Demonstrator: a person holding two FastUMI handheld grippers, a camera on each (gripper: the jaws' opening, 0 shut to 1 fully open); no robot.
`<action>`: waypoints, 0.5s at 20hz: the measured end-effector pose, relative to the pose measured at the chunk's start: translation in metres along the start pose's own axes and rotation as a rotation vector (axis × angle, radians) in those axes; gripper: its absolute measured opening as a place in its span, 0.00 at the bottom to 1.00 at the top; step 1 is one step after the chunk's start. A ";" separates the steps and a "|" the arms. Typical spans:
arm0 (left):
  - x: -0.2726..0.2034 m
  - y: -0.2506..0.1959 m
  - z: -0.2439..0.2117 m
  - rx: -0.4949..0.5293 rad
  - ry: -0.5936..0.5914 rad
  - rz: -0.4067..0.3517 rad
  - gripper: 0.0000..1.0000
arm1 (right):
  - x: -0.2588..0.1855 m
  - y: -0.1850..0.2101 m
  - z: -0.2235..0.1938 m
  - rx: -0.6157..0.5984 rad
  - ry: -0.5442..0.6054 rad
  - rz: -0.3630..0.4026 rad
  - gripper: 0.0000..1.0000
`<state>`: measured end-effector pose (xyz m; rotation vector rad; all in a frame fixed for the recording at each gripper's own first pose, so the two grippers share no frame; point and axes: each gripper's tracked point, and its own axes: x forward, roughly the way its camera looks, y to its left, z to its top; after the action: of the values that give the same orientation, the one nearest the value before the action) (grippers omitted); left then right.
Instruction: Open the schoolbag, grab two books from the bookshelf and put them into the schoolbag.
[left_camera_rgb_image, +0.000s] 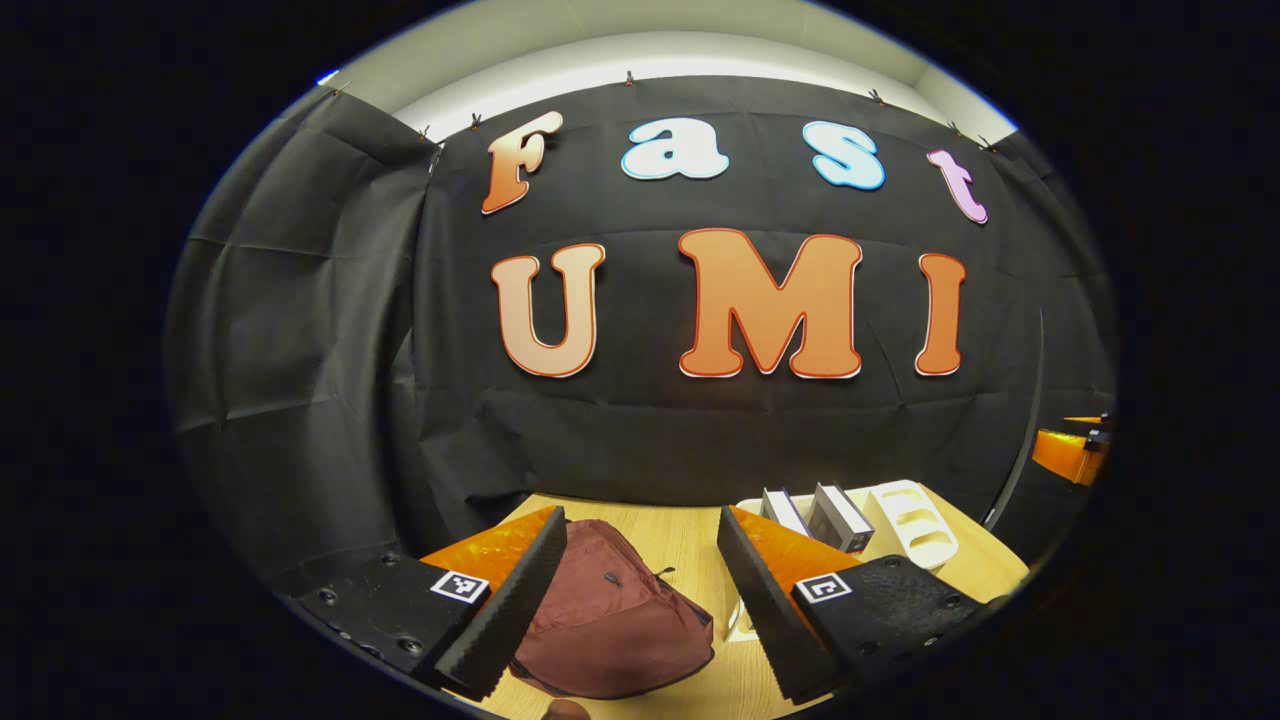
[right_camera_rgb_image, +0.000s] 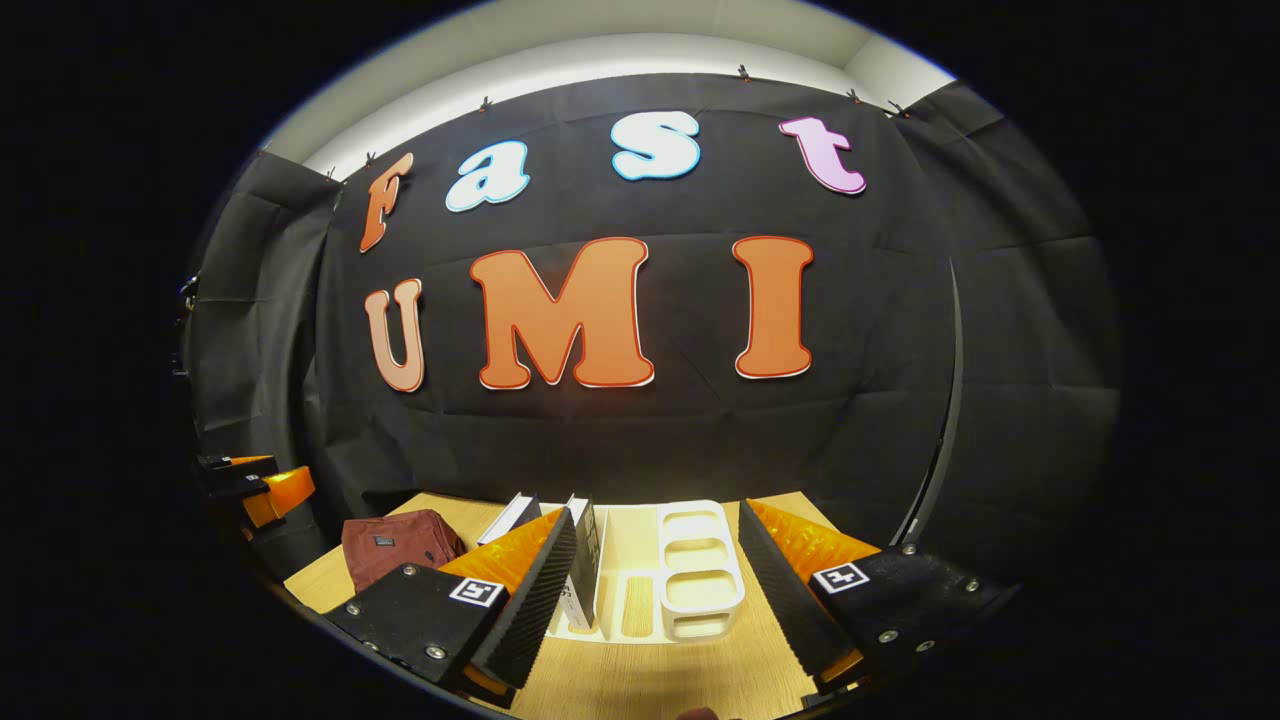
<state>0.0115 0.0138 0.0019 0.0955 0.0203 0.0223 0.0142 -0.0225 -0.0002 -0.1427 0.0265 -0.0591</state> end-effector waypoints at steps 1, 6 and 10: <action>0.001 0.001 -0.003 0.007 0.006 0.002 0.95 | -0.001 -0.001 -0.002 0.004 0.005 -0.001 0.96; 0.005 0.005 -0.016 0.016 0.028 0.008 0.95 | 0.002 -0.006 -0.009 -0.012 0.020 -0.020 0.96; 0.011 0.007 -0.044 0.093 0.070 -0.001 0.96 | 0.003 -0.007 -0.023 -0.011 0.053 -0.024 0.96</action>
<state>0.0216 0.0253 -0.0413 0.1882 0.0916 0.0237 0.0160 -0.0327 -0.0219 -0.1521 0.0784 -0.0866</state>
